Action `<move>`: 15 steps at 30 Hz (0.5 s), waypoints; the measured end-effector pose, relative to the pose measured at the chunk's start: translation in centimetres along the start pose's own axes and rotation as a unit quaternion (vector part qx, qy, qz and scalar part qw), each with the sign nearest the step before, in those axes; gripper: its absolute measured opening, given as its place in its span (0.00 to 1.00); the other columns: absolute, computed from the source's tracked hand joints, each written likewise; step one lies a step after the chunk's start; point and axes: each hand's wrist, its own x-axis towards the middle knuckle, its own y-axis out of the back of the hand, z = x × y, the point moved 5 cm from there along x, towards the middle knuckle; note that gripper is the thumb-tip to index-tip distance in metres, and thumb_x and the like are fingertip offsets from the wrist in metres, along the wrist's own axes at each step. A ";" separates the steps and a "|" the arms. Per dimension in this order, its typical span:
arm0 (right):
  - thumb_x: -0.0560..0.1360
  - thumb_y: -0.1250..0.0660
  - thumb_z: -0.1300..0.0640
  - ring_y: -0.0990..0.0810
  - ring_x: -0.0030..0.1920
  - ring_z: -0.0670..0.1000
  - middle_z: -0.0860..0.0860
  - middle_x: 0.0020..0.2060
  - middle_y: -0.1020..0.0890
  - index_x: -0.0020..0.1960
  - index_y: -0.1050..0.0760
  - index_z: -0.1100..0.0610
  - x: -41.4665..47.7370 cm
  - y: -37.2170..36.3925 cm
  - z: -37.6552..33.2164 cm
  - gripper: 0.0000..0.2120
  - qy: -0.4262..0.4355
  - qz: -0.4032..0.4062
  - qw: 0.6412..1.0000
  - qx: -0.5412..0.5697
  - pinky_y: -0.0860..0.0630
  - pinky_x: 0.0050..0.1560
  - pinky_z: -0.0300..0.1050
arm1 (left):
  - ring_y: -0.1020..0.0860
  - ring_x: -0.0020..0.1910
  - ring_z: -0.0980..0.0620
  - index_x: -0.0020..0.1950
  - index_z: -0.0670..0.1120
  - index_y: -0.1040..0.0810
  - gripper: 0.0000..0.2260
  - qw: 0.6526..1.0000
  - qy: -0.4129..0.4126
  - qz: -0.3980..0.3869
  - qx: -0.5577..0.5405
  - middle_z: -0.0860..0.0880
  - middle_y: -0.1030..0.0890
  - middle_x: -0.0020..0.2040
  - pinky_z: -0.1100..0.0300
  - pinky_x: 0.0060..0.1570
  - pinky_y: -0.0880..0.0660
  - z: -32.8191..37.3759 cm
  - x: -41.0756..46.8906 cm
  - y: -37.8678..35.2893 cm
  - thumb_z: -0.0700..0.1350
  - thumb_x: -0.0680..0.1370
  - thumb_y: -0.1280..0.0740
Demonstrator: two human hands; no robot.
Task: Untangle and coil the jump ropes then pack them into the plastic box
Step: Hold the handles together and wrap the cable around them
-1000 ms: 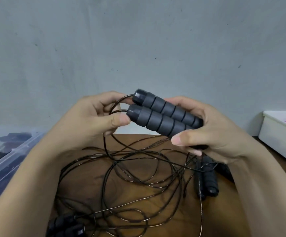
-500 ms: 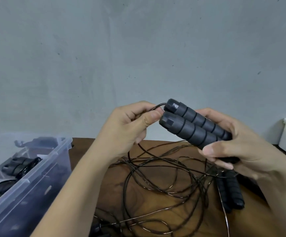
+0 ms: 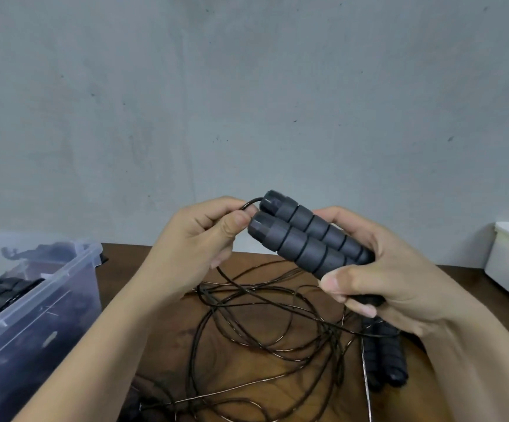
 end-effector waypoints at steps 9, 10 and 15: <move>0.68 0.27 0.70 0.36 0.24 0.51 0.66 0.38 0.26 0.66 0.20 0.51 0.2 0.2 -0.5 0.29 0.008 0.001 1.000 -0.023 0.34 0.25 0.39 | 0.36 0.27 0.52 0.56 0.52 0.13 0.15 0.999 0.001 -0.008 0.036 0.55 0.31 0.30 0.63 0.31 0.36 -0.2 1.0 0.2 0.60 0.81 0.34; 0.68 0.27 0.70 0.36 0.24 0.51 0.66 0.39 0.25 0.66 0.19 0.51 0.3 0.4 -0.5 0.29 0.008 0.010 1.000 -0.026 0.34 0.25 0.39 | 0.36 0.27 0.52 0.58 0.53 0.14 0.15 0.999 0.006 -0.011 0.037 0.55 0.31 0.30 0.63 0.32 0.35 -0.5 1.0 0.1 0.59 0.82 0.35; 0.68 0.29 0.70 0.37 0.24 0.51 0.63 0.32 0.28 0.64 0.19 0.56 0.5 0.4 -0.3 0.25 -0.003 0.028 0.999 0.022 0.38 0.22 0.37 | 0.34 0.28 0.51 0.51 0.60 0.17 0.15 0.998 0.041 -0.003 0.052 0.51 0.32 0.28 0.59 0.33 0.34 -1.4 0.6 -2.0 0.57 0.86 0.43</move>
